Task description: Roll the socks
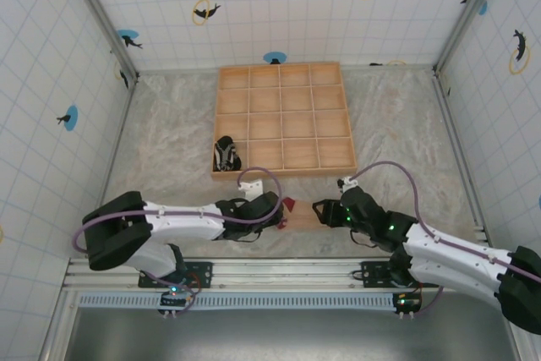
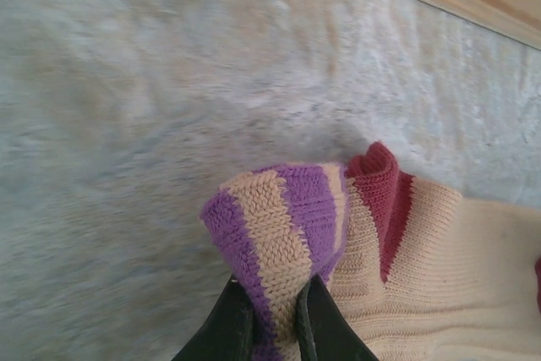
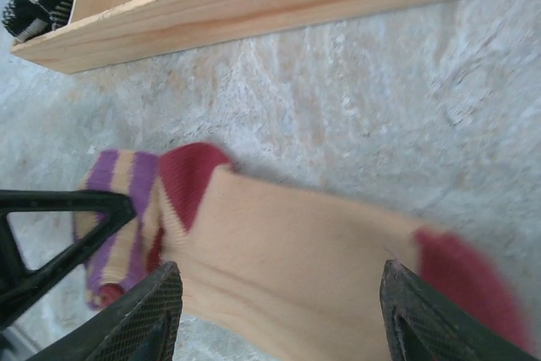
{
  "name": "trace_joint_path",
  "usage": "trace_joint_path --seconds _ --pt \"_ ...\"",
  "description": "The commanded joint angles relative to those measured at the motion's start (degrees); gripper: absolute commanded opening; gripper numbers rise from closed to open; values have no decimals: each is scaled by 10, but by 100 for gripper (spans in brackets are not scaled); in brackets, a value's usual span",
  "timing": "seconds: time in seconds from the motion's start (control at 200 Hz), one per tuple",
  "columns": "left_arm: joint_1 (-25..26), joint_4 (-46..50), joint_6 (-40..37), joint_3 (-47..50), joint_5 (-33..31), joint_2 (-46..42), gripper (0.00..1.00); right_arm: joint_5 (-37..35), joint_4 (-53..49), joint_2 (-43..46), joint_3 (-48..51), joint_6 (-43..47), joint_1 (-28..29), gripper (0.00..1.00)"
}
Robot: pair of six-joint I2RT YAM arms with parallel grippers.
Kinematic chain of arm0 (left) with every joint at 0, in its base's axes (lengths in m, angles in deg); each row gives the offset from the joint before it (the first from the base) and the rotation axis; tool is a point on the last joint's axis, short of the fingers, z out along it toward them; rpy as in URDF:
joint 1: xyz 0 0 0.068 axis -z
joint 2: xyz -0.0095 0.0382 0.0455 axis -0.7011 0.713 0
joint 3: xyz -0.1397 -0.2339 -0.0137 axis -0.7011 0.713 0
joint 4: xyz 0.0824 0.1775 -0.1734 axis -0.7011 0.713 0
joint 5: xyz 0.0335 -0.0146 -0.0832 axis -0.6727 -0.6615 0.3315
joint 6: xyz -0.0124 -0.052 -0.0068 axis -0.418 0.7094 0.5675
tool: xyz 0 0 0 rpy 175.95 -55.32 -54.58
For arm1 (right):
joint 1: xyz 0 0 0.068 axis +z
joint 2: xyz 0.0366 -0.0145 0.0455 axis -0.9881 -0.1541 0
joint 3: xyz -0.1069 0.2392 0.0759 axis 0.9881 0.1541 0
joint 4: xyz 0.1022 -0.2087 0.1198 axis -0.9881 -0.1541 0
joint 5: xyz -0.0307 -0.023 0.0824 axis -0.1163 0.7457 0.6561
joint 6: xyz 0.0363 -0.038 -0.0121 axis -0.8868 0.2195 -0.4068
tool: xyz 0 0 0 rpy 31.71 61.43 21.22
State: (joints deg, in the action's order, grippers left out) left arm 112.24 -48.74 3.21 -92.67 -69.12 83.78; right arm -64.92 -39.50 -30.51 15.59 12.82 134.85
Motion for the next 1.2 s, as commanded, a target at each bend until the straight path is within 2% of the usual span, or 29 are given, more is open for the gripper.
trace_joint_path --seconds 0.0,0.19,0.465,0.581,0.691,0.866,1.036,1.196 --pt "1 44 21 23 -33 -28 0 -31 -83 -1 -6 48 -15 64" --pt "10 69 48 33 -56 -51 0 5 -61 -12 15 31 -39 63" --pt "12 76 45 19 -58 -36 0 69 -5 -26 54 -24 -39 43" --pt "16 75 44 12 -59 -38 0 80 28 -41 74 -41 -39 38" --pt "25 72 39 9 -65 -39 0 70 70 -54 84 -45 -41 26" --pt "51 54 35 18 -98 -61 0 50 91 -98 63 -9 -67 2" --pt "67 34 13 27 -109 -74 0 31 131 -159 18 53 -96 0" --pt "86 36 34 31 -127 -66 0 38 155 -234 -43 106 -116 0"
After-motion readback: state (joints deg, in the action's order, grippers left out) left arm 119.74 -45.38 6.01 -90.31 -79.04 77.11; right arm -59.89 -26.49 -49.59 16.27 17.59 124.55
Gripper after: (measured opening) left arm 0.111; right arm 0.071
